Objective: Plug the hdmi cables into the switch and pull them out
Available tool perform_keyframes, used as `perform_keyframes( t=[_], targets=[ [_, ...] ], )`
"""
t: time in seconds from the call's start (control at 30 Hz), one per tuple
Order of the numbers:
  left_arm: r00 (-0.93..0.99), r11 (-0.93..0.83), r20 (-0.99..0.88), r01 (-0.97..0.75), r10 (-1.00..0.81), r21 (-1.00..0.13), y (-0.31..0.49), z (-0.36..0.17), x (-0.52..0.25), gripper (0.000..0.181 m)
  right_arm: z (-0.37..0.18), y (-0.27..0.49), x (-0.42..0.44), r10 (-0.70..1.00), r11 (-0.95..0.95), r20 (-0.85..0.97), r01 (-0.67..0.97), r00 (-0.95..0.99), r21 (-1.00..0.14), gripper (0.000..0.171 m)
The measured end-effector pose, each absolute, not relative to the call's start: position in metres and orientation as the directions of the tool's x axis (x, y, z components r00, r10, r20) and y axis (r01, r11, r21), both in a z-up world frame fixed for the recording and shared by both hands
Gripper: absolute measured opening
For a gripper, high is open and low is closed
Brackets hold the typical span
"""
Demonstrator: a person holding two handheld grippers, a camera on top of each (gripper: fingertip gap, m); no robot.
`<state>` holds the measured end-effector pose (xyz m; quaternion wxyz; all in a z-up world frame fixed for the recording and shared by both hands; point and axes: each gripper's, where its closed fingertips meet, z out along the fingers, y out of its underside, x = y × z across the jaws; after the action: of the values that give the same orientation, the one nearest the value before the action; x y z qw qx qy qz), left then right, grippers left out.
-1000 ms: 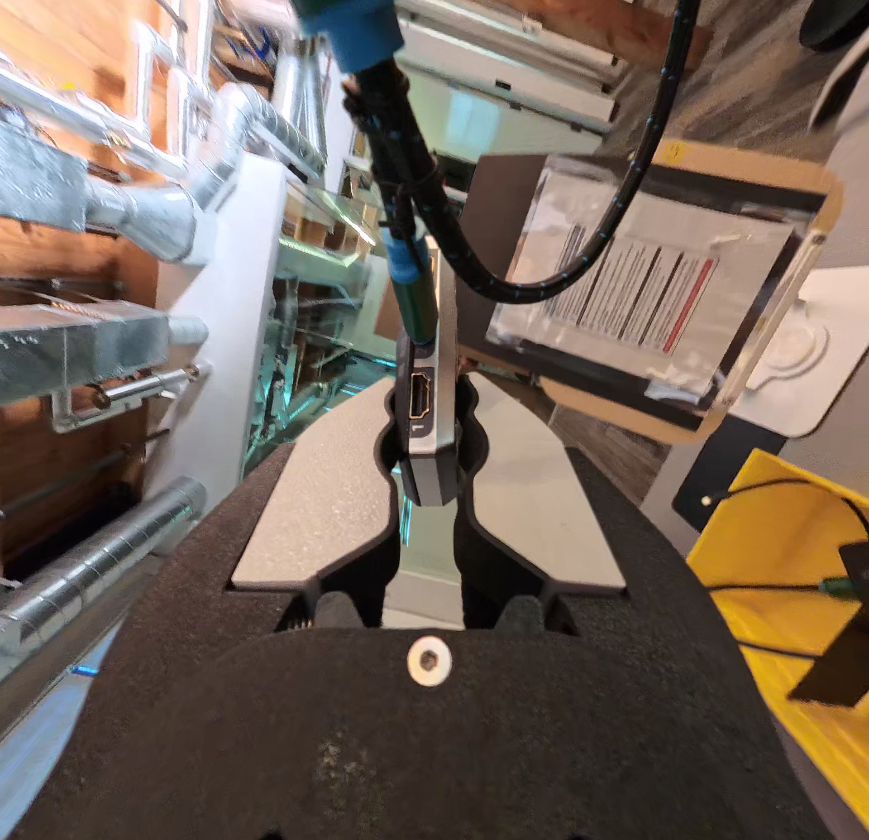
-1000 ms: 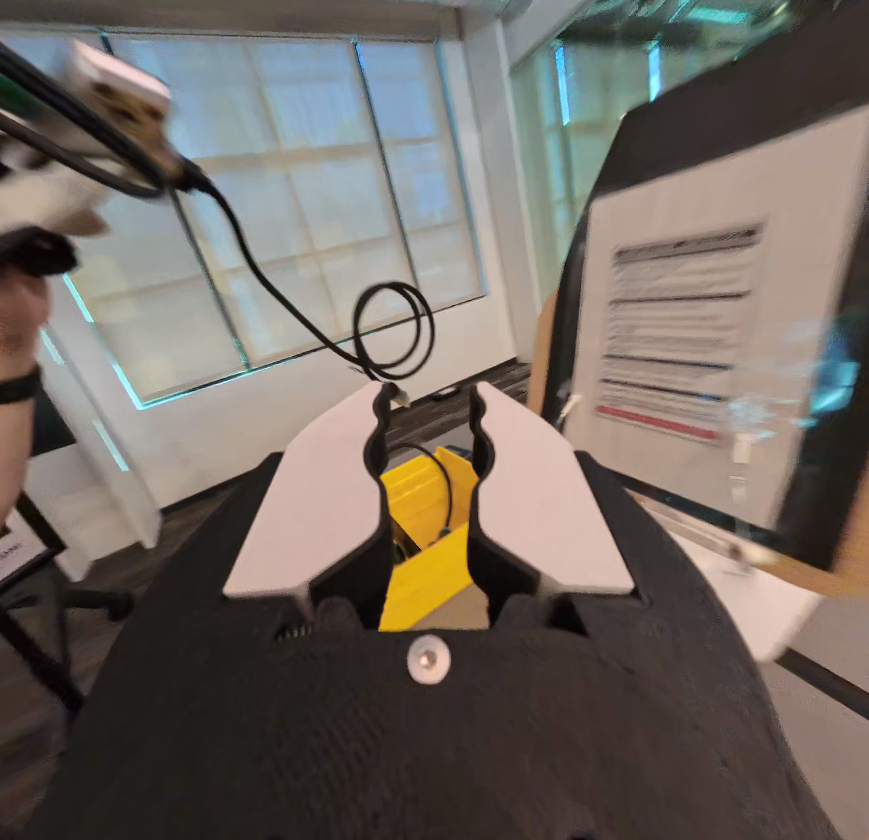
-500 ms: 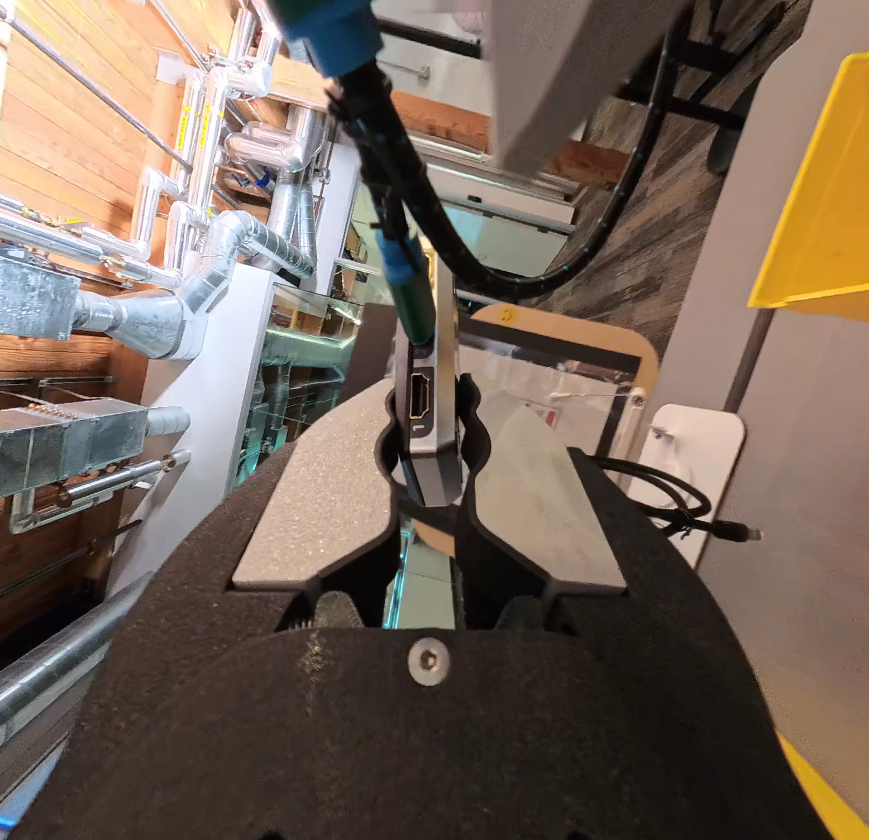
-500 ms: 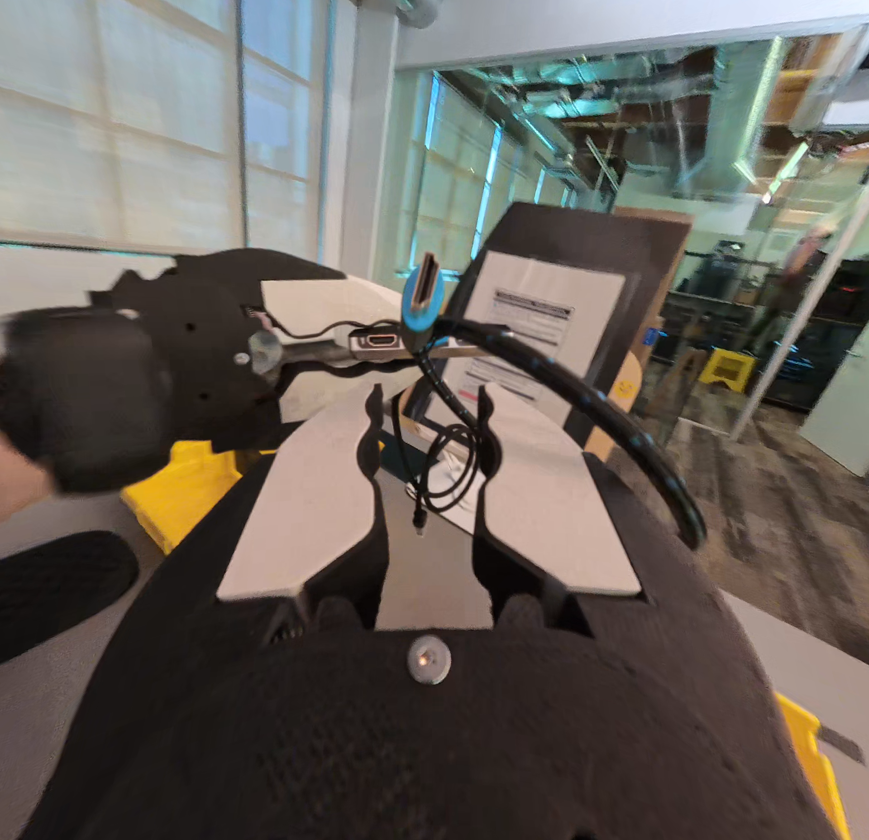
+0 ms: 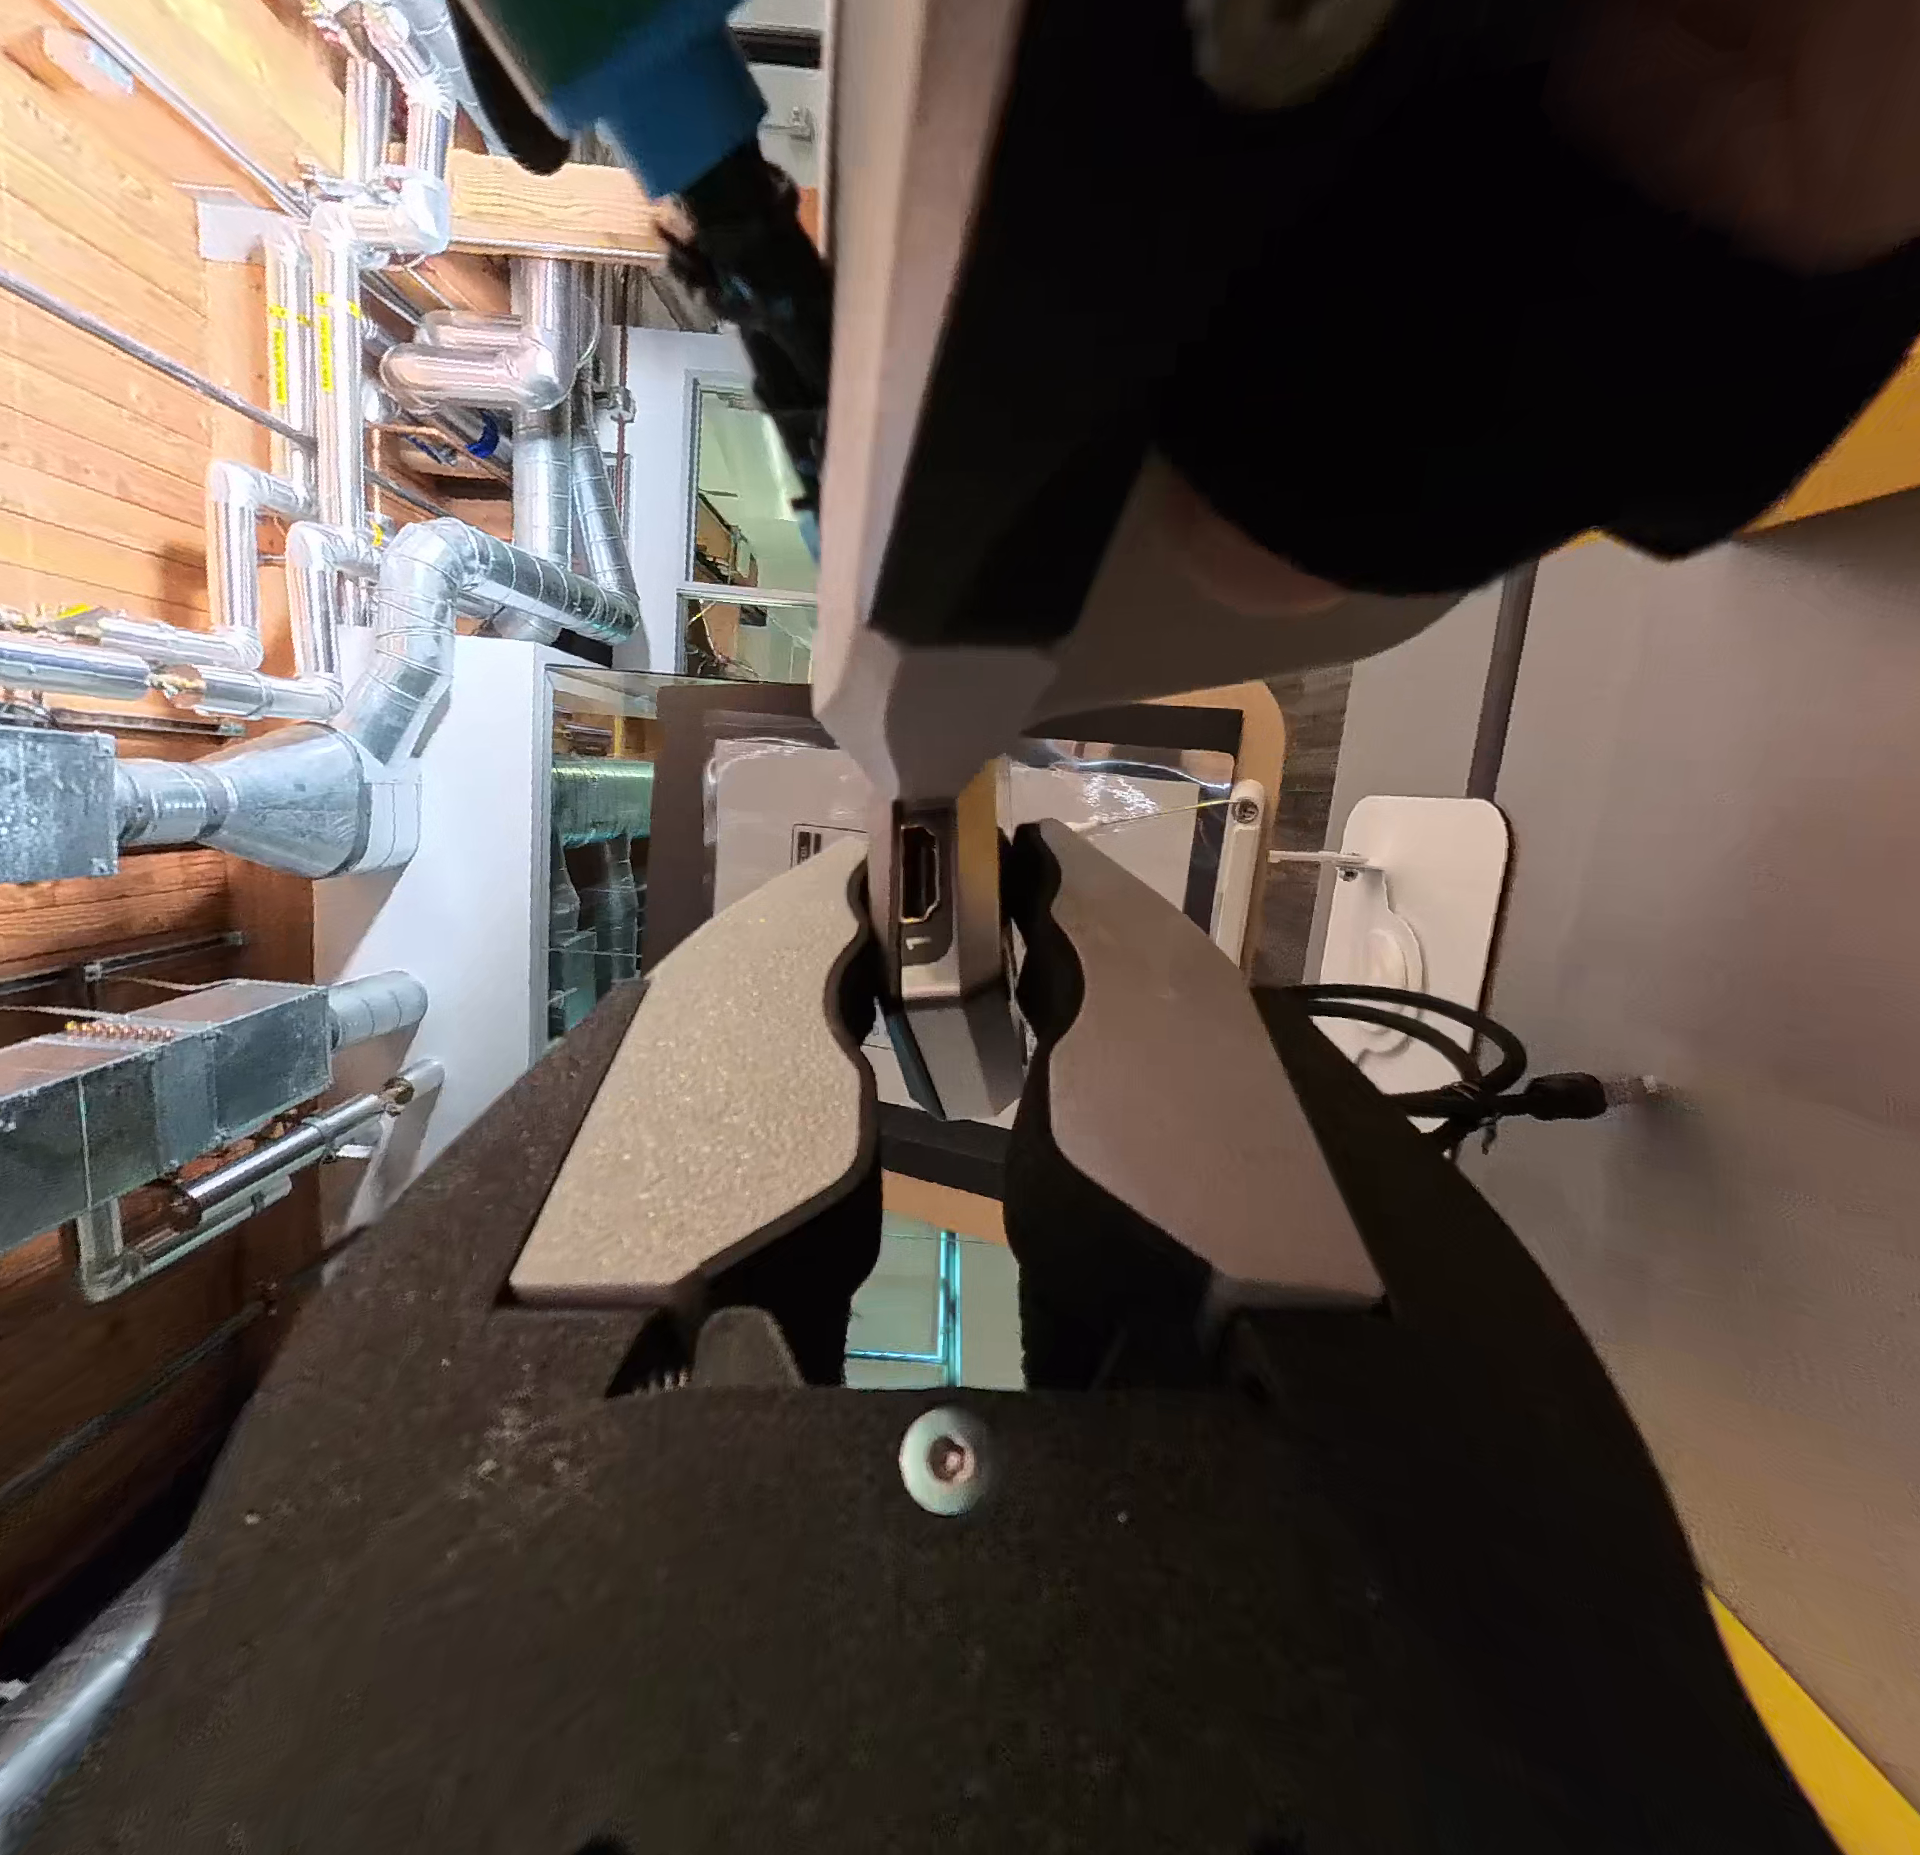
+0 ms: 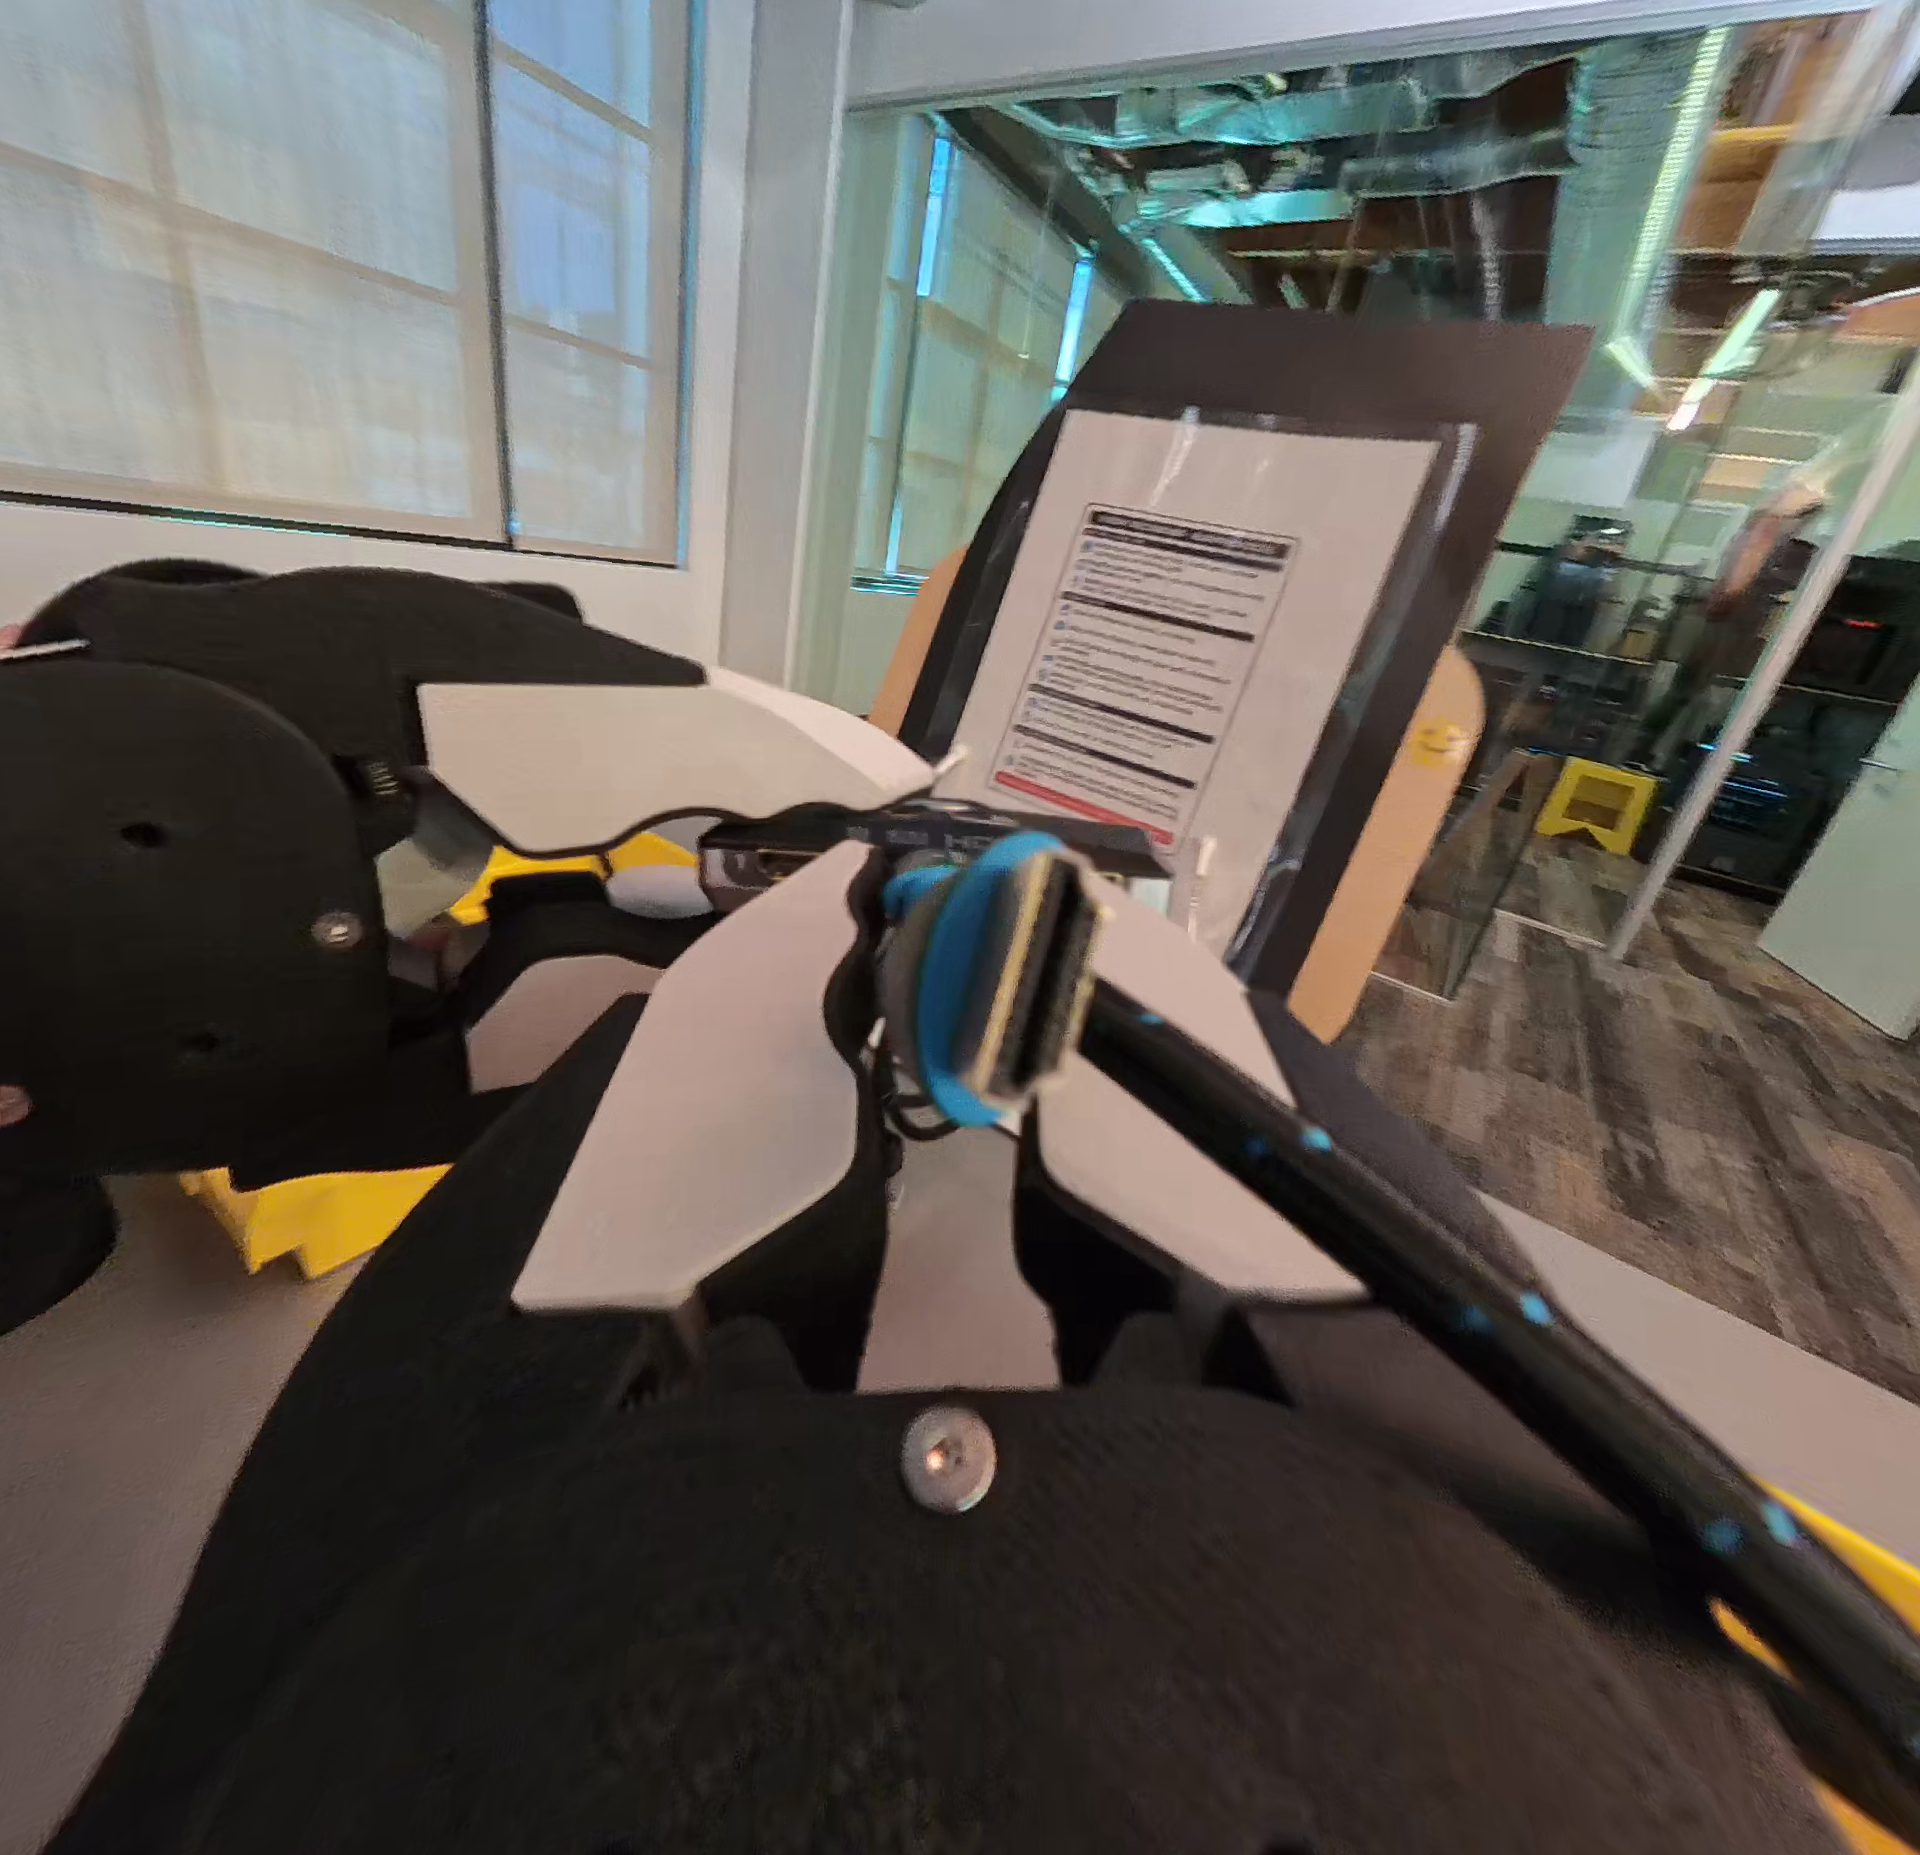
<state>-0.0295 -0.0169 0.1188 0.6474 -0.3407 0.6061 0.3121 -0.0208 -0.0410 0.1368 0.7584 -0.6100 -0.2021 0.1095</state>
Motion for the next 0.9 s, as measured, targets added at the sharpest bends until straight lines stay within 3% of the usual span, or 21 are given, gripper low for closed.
perform_keyframes(
  t=[0.17, 0.4, 0.63, 0.77, 0.9],
  targets=[
    [0.006, 0.558, -1.000, -0.830, 0.029, 0.011, -0.009, 0.103, -0.029, 0.023, 0.116, -0.032, -0.020, 0.468, 0.155, 0.115, 0.047, 0.876, -0.987, 0.022],
    [0.018, 0.578, -1.000, -0.816, 0.003, -0.013, -0.009, 0.093, -0.019, 0.022, 0.104, -0.034, -0.009, 0.451, 0.172, 0.025, -0.060, 0.892, -0.983, 0.022],
    [0.009, 0.620, -1.000, -0.784, -0.010, -0.014, -0.017, 0.087, -0.014, 0.022, 0.098, -0.043, -0.005, 0.442, 0.179, 0.074, -0.007, 0.894, -0.984, 0.022],
    [-0.032, 0.602, -0.999, -0.798, 0.004, 0.028, -0.016, 0.082, -0.015, 0.022, 0.091, -0.042, -0.005, 0.487, 0.135, 0.010, -0.064, 0.874, -0.989, 0.022],
    [-0.026, 0.581, -0.999, -0.814, -0.020, 0.010, -0.014, 0.083, -0.013, 0.022, 0.091, -0.041, -0.001, 0.368, 0.148, 0.084, 0.031, 0.926, -0.989, 0.023]
  ],
)
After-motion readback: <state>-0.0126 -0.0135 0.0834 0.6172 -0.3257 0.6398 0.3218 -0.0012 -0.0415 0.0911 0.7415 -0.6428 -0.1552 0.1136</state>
